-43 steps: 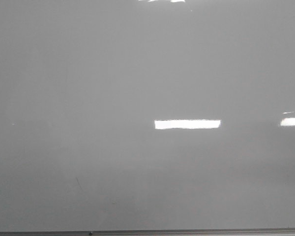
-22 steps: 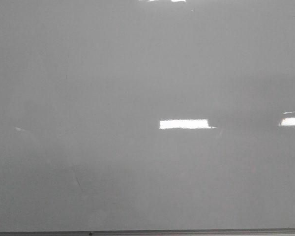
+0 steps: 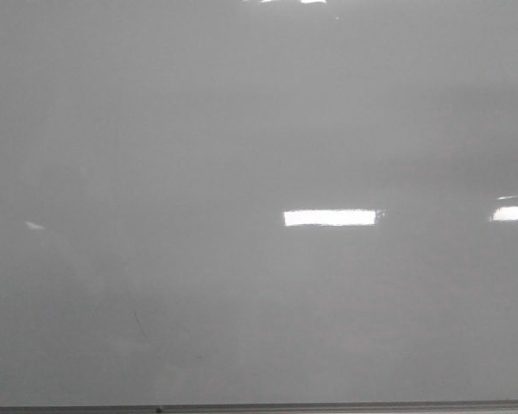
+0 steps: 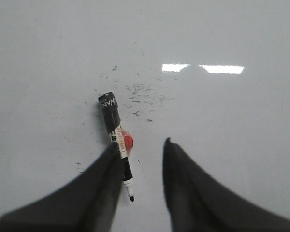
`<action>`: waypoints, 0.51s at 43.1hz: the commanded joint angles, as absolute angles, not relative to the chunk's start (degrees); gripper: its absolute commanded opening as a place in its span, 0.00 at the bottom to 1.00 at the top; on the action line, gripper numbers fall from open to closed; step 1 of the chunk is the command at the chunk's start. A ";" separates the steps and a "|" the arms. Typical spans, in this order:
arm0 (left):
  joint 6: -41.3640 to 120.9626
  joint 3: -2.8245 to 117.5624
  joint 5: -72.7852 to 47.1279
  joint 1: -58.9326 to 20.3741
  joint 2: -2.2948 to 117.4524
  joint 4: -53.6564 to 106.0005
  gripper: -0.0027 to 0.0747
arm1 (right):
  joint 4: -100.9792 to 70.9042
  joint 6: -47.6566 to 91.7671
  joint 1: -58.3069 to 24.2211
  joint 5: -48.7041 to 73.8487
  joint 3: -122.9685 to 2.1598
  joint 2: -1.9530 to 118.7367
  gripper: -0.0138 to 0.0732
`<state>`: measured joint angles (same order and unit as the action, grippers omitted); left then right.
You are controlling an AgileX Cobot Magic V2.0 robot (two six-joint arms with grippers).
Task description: Write number 8 on whiteboard
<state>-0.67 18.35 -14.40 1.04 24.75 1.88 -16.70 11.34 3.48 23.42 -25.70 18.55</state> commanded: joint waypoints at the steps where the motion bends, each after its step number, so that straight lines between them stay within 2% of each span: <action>1: -0.83 20.58 -9.30 1.01 25.52 2.07 0.76 | -17.12 11.30 3.42 19.52 -27.71 19.44 0.72; 3: -0.83 20.58 -9.16 1.01 25.52 2.07 0.83 | -17.12 11.30 3.42 19.52 -27.71 19.44 0.81; 6: -0.83 20.58 -8.52 1.01 25.52 2.45 0.86 | -17.12 11.30 3.42 19.52 -27.71 19.44 0.86; 14: -0.83 20.58 -10.53 1.01 29.59 6.89 0.86 | -17.12 11.30 3.42 19.52 -27.71 19.44 0.86; 22: -3.47 23.90 -11.24 3.63 43.45 8.68 0.86 | -17.12 11.30 3.42 19.52 -27.71 19.44 0.86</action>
<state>-1.30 20.14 -14.92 1.99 37.54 7.49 -16.70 11.34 3.48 23.52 -25.70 18.55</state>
